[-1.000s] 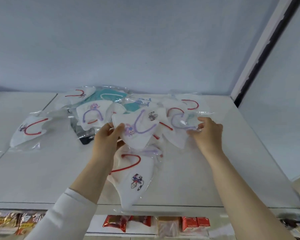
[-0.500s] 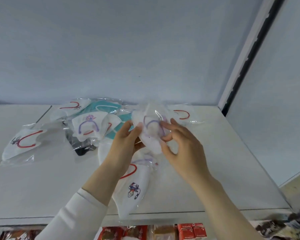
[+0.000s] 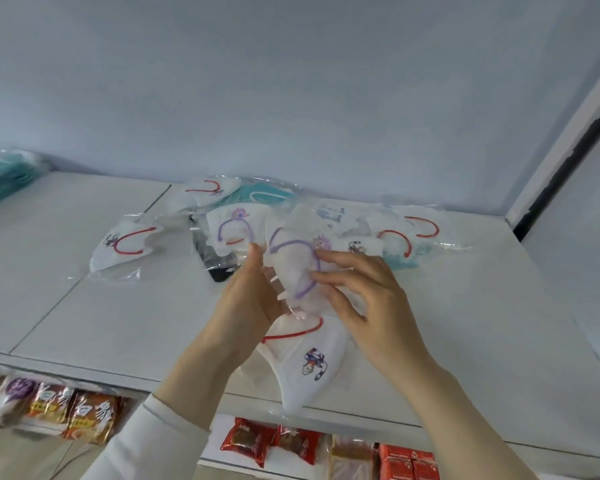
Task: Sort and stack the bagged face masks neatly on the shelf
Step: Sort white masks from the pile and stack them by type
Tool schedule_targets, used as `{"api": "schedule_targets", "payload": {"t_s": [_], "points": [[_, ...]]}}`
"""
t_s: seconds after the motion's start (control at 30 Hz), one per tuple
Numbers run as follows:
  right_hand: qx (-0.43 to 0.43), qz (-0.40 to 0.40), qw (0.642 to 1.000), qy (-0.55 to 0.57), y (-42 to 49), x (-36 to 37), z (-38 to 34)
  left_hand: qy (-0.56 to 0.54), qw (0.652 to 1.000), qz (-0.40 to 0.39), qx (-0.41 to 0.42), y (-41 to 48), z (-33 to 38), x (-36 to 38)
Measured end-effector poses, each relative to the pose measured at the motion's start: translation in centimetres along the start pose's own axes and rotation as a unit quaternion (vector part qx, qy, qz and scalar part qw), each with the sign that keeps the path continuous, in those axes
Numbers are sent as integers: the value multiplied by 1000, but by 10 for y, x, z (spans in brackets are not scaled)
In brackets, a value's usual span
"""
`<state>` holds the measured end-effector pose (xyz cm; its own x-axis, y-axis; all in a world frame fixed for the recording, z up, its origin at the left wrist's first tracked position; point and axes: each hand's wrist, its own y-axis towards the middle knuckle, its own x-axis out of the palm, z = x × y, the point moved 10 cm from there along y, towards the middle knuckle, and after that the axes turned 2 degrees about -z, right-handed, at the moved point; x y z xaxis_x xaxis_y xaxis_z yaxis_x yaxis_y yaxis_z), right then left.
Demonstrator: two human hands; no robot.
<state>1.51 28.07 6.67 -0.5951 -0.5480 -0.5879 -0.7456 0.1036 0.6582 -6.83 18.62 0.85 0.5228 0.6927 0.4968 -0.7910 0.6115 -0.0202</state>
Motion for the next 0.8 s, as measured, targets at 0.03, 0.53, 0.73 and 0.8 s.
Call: {"api": "schedule_targets", "payload": {"t_s": [0.03, 0.53, 0.73, 0.8], "points": [[17, 22, 1000, 11, 4, -1, -1, 7, 999, 24, 27, -2, 5, -11], [254, -72, 924, 275, 107, 69, 16, 208, 952, 176, 139, 4, 126, -197], [91, -206, 974, 18, 144, 134, -48, 285, 957, 27, 54, 18, 111, -180], [30, -200, 979, -7, 149, 154, -66, 310, 950, -19, 41, 16, 102, -170]]}}
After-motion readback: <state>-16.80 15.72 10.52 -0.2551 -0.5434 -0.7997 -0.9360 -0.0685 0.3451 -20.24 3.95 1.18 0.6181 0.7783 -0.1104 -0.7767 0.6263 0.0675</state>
